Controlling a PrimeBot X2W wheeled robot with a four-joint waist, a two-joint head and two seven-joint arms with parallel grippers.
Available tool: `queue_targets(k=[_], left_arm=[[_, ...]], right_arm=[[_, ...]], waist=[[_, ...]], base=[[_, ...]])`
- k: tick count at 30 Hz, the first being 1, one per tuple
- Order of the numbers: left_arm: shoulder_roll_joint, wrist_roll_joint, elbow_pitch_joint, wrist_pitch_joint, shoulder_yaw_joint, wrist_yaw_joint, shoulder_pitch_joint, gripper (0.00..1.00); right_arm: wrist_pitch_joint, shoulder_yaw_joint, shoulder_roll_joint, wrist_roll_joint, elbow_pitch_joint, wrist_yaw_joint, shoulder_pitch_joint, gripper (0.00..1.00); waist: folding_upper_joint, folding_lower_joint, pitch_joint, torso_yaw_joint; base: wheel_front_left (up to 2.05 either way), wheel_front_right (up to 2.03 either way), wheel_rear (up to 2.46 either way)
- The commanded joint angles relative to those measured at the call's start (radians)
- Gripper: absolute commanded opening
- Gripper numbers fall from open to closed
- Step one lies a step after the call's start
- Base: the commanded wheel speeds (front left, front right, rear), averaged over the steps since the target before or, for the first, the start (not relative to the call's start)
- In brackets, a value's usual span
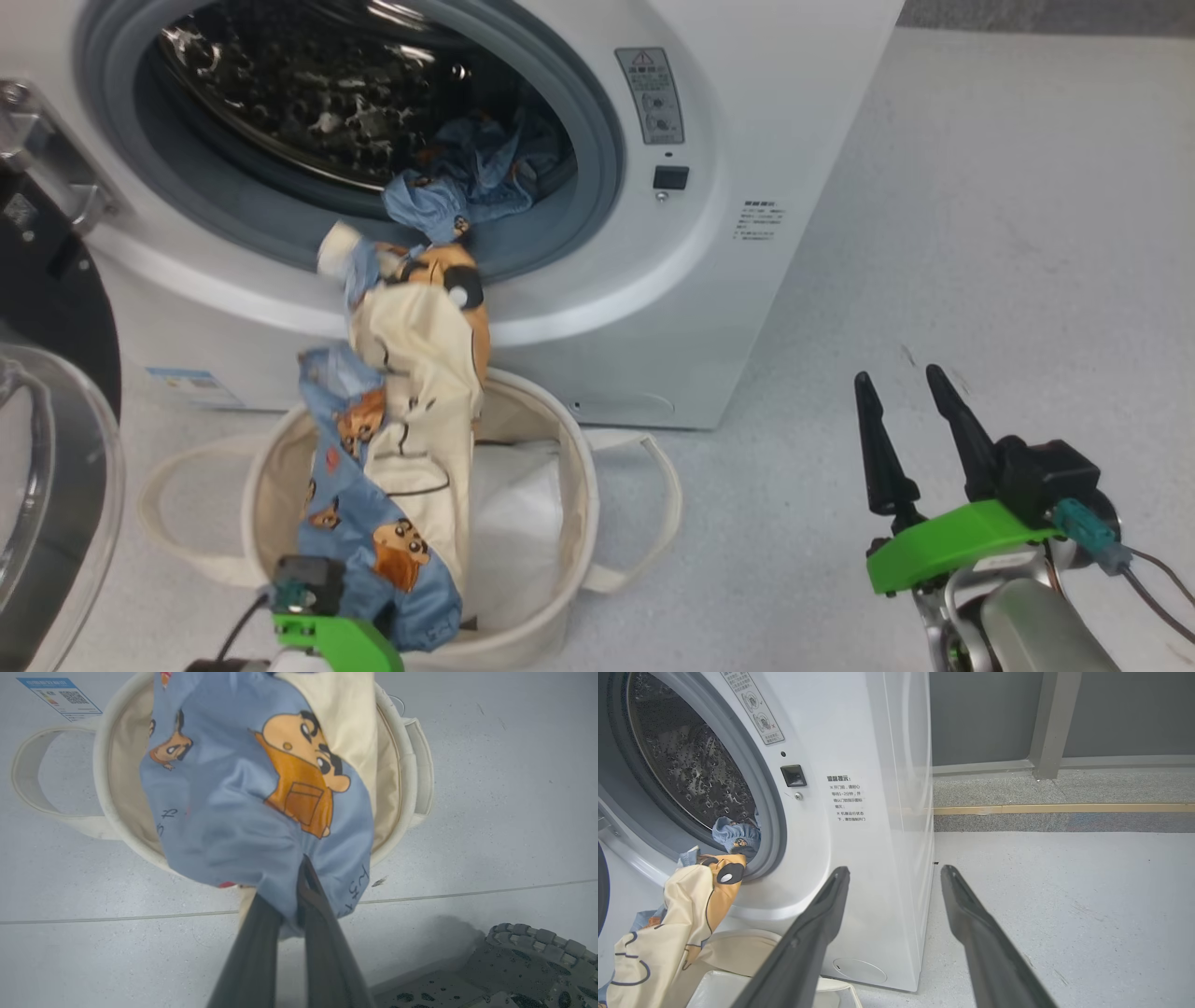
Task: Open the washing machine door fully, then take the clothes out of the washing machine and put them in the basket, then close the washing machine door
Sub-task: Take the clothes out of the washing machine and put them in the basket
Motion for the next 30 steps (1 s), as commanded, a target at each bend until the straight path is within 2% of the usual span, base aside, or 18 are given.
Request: queue_targets(k=[1,5,21,26,30], left_arm=[[0.0,-0.011,0.024,-0.035,0.048,-0.013,-0.074,0.0],[-0.019,-0.013,0.119,-0.103,0.059,-0.025,-0.135,0.0],[-0.096,0.001,0.684,-0.394,0.062,-0.105,-0.497,0.0],[-0.11,-0.009,0.788,-0.44,0.059,-0.147,-0.572,0.0],[-0.106,-0.002,0.829,-0.456,0.043,-0.164,-0.605,0.0]], right_arm=[[-0.012,0.008,-0.016,0.001,-0.038,0.007,-0.031,1.0],[-0.012,0.001,-0.02,-0.001,-0.045,0.007,-0.035,1.0],[-0.012,-0.035,-0.031,-0.009,-0.107,0.007,-0.077,1.0],[-0.012,-0.053,-0.026,-0.012,-0.13,0.007,-0.096,1.0],[-0.012,-0.059,-0.019,-0.013,-0.141,0.007,-0.111,1.0]], waist=[[-0.0001,0.0,0.022,-0.01],[-0.0001,0.0,0.047,-0.013],[-0.0001,0.0,0.227,-0.051],[-0.0001,0.0,0.292,-0.063],[-0.0001,0.0,0.323,-0.07]], base=[[0.0,0.0,0.0],[0.0,0.0,0.0],[0.0,0.0,0.0],[0.0,0.0,0.0],[0.0,0.0,0.0]])
